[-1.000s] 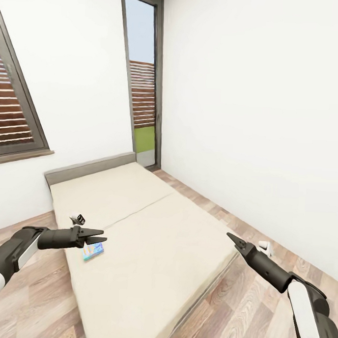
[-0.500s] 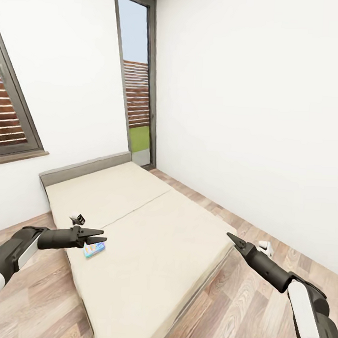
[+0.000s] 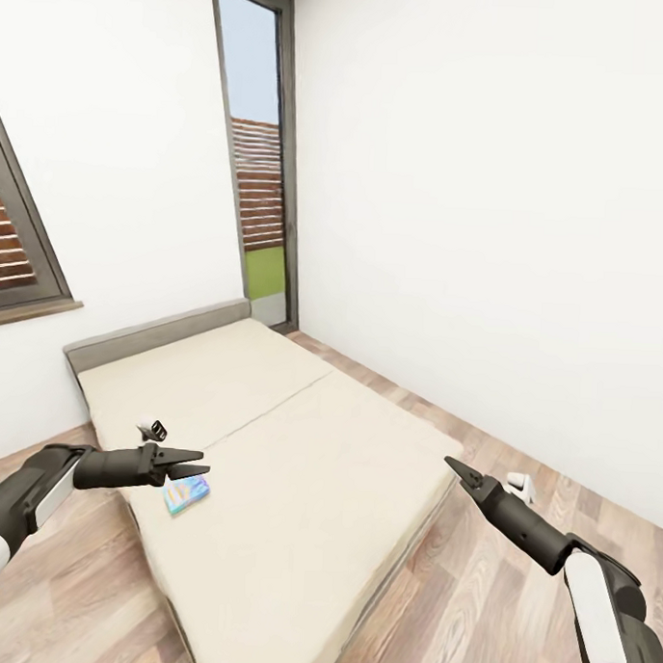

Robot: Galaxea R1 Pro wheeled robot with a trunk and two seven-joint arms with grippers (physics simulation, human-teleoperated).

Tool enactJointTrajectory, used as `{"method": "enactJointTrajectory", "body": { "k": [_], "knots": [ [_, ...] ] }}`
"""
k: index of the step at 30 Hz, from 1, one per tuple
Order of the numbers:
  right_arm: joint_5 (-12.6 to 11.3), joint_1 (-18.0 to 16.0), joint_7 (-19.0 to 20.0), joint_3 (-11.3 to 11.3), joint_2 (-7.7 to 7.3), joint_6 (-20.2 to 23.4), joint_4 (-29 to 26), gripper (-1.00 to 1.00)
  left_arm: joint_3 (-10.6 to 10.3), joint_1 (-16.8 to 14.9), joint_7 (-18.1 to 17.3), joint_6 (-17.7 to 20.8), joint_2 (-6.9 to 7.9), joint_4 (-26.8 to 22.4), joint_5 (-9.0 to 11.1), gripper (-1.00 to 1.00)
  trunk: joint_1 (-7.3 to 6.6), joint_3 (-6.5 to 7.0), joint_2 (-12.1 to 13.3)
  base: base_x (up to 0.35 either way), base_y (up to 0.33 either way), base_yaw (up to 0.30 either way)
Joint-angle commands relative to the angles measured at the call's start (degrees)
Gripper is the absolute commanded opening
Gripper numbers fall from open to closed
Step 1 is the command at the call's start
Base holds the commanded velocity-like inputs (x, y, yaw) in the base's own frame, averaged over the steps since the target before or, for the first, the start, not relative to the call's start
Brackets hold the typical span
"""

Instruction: Put all the toys in the child's room - the three board games (two on the bed and one on the table), the two jigsaw puzzles on the table, and the tennis ball on the table - inside the toy box on the table in the child's room.

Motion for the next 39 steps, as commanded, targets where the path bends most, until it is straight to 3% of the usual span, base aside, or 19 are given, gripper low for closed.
{"method": "enactJointTrajectory", "body": {
  "k": [1, 12, 39],
  "knots": [
    [0.0, -0.1, 0.1, -0.1, 0.01, 0.4, 0.0, 1.0, -0.3, -0.1, -0.2, 0.6, 0.08, 0.0, 0.2, 1.0, 0.04, -0.13, -0.1, 0.0, 0.271, -0.144],
    [0.0, -0.1, 0.2, -0.1, 0.0, 0.4, 0.0, 1.0, -0.3, -0.1, -0.2, 0.6, 0.08, 0.0, 0.2, 1.0, 0.04, 0.02, -0.1, 0.01, 0.251, -0.245],
    [0.0, -0.1, 0.2, -0.2, -0.02, 0.4, 0.0, 1.0, -0.3, -0.1, -0.2, 0.6, 0.08, 0.0, 0.2, 1.0, 0.04, 0.59, -0.1, 0.004, 0.116, -0.276]
  ]
}}
